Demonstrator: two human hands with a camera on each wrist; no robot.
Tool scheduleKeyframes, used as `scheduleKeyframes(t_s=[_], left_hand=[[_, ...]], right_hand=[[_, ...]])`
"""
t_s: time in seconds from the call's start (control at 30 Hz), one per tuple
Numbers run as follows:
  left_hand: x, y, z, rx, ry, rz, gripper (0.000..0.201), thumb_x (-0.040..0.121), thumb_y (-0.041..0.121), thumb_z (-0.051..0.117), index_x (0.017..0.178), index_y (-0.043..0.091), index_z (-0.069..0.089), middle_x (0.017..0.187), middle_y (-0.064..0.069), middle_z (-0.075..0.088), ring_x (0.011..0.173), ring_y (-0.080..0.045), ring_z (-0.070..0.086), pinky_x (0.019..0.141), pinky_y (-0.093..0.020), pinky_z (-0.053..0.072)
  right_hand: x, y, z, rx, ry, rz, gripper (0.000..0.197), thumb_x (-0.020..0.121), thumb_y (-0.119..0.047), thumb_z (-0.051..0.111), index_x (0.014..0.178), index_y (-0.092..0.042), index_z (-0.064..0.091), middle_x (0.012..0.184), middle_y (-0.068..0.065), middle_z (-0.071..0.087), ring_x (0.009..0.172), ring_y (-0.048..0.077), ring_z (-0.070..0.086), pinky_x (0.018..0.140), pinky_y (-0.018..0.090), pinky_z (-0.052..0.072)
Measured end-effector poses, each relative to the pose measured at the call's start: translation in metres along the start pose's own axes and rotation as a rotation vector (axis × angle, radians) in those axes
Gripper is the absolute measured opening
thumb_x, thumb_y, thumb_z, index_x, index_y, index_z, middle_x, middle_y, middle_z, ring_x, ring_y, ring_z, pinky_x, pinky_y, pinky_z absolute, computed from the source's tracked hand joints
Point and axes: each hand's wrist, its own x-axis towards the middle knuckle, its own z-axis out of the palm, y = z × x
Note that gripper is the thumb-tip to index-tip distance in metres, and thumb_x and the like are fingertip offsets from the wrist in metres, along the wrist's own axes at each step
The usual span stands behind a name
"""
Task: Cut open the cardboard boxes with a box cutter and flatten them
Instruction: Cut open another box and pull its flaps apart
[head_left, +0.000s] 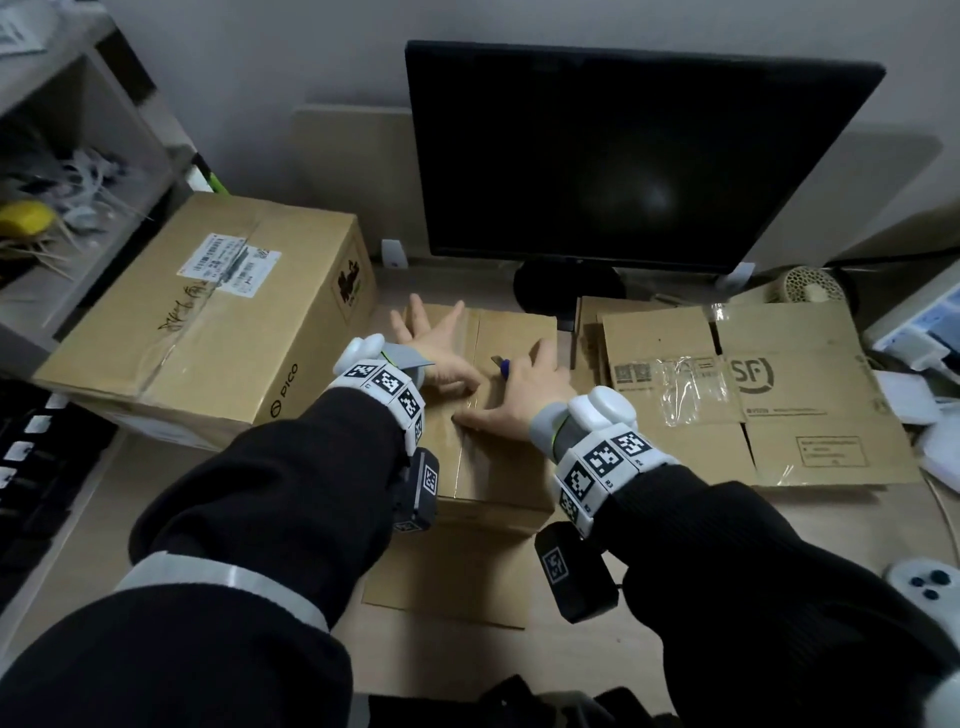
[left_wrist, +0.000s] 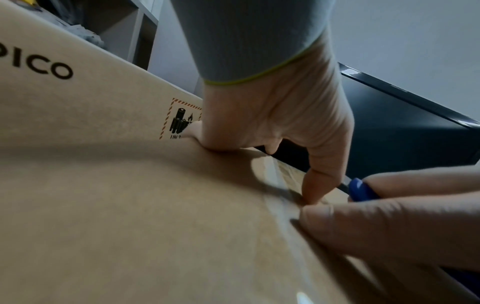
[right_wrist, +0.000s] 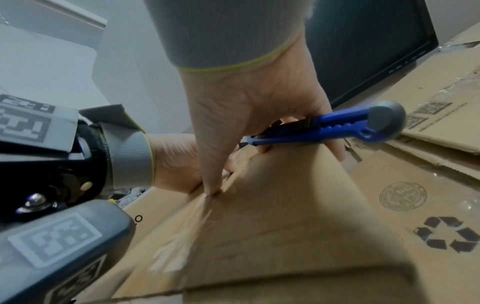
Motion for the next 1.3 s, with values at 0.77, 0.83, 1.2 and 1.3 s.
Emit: scheduleKeyframes(t_s=[0.77, 0.83, 1.2, 1.3], left_hand=[[-0.026, 0.006, -0.030, -0.310, 0.053, -0.017, 0.101, 0.044, 0.031, 0.065, 0.135, 0.020, 0.021, 0.117, -0.006, 0.041, 0.106, -0.023, 0.050, 0.094, -0.040, 0.045], [-0.032, 0.008, -0.039, -0.281, 0.053, -0.009, 0.097, 0.049, 0.029, 0.064, 0.136, 0.016, 0.021, 0.112, -0.007, 0.042, 0.094, -0.022, 0.052, 0.086, -0.037, 0.047], [-0.060, 0.004, -0.056, 0.206, 0.194, -0.053, 0.041, 0.094, 0.040, 0.045, 0.106, 0.002, 0.058, 0.091, -0.014, 0.065, 0.064, -0.027, 0.058, 0.071, -0.036, 0.055], [-0.062, -0.008, -0.057, 0.295, 0.225, -0.037, 0.046, 0.099, 0.035, 0.038, 0.064, 0.006, 0.045, 0.069, -0.012, 0.053, 0.068, -0.029, 0.052, 0.063, -0.034, 0.043]], right_hand=[[0.015, 0.006, 0.002, 0.122, -0.026, 0.026, 0.122, 0.051, -0.098, 0.007, 0.126, -0.015, 0.054, 0.124, 0.008, 0.029, 0.097, 0.040, 0.053, 0.085, 0.043, 0.047], [0.016, 0.005, 0.002, 0.075, -0.030, 0.040, 0.112, 0.061, -0.094, 0.018, 0.131, -0.014, 0.052, 0.130, 0.009, 0.028, 0.110, 0.042, 0.047, 0.093, 0.046, 0.043], [0.012, -0.014, -0.034, 0.211, -0.019, 0.026, 0.074, 0.063, -0.063, 0.062, 0.111, -0.008, 0.051, 0.113, 0.012, 0.048, 0.091, 0.032, 0.056, 0.080, 0.033, 0.049], [0.009, 0.005, -0.060, 0.461, -0.003, -0.070, 0.035, 0.073, -0.040, 0.067, 0.087, -0.013, 0.050, 0.086, 0.006, 0.058, 0.076, 0.026, 0.057, 0.061, 0.027, 0.043]])
